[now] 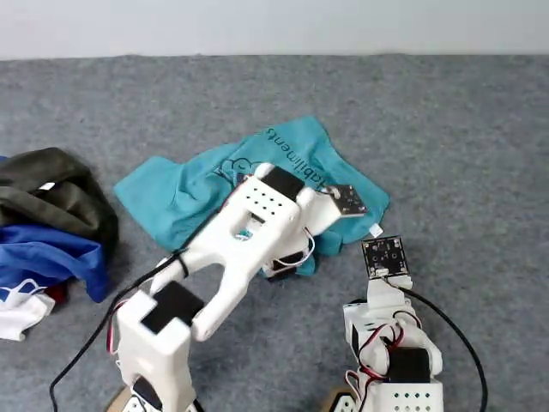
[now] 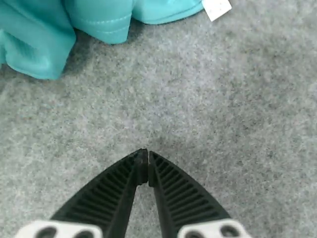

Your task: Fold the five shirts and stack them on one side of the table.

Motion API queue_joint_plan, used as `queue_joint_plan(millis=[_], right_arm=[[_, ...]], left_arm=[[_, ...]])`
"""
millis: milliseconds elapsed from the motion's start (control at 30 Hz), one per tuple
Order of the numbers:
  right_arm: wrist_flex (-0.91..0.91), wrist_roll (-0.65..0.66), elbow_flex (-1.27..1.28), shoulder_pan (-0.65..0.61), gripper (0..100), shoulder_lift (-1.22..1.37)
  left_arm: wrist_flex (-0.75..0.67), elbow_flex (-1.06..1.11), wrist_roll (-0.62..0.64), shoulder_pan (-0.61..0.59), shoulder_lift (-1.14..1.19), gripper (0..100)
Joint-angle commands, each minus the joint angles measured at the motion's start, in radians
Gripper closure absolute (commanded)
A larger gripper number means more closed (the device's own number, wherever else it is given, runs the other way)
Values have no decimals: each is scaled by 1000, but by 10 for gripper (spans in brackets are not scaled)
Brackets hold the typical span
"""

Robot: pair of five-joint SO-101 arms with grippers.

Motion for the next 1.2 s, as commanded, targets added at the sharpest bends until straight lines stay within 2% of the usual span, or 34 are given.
queue_joint_plan(millis=[0,233,567,800,933,1167], right_arm=[[8,-6,9,-2,990,-12],[8,-6,9,-2,990,-12],[8,-6,9,-2,990,-12],[8,-6,9,-2,990,-12],[8,-6,9,-2,990,-12],[8,-6,9,-2,990,-12]], left_arm=[[-51,-31,5,3,25,857],[-61,-116,9,25,69,855],[-167,-170,11,18,189,855],[-169,-196,11,20,293,863],[-160,-197,2,18,304,994],[-21,-199,3,-18,104,988]])
